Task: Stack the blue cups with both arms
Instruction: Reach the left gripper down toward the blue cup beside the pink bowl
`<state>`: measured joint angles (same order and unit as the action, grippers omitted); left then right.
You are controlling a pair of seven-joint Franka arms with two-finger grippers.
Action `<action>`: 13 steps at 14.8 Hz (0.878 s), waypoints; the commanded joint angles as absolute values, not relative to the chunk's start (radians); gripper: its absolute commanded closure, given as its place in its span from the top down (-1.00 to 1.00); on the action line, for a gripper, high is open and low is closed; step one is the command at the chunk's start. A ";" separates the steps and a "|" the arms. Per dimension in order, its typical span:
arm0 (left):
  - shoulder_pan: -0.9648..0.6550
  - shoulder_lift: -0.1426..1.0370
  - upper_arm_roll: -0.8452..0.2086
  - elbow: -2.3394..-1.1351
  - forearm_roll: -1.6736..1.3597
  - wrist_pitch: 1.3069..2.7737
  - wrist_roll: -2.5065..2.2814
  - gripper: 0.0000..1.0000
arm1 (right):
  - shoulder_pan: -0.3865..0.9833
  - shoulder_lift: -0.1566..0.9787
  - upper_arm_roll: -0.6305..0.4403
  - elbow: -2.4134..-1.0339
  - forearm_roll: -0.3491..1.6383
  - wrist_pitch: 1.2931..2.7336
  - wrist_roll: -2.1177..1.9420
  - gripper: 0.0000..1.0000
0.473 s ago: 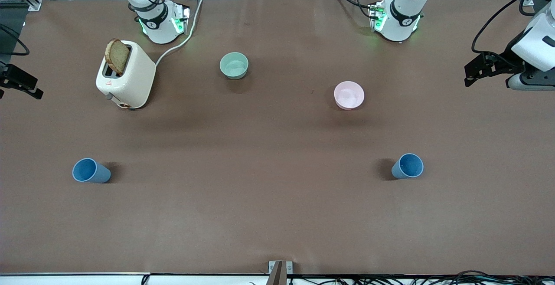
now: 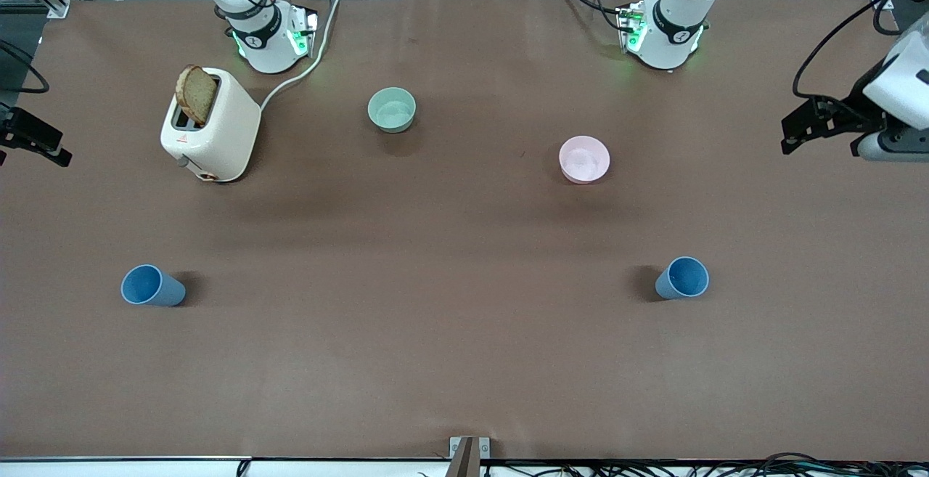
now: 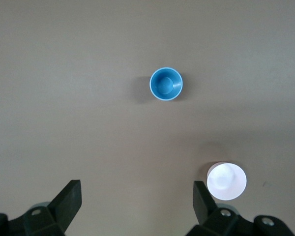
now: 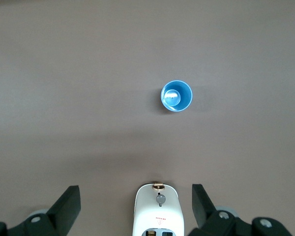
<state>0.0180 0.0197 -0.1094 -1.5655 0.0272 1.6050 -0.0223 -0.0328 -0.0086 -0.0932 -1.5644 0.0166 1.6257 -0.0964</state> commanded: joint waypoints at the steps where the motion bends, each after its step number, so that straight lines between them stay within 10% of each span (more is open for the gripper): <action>1: 0.041 0.162 -0.109 -1.529 0.034 1.726 -0.029 1.00 | -0.038 -0.017 -0.092 -1.568 0.014 1.624 -0.118 1.00; 13: 0.043 0.451 -0.118 -1.810 0.043 2.255 -0.103 0.83 | -0.110 0.210 -0.092 -1.565 0.029 1.862 -0.126 1.00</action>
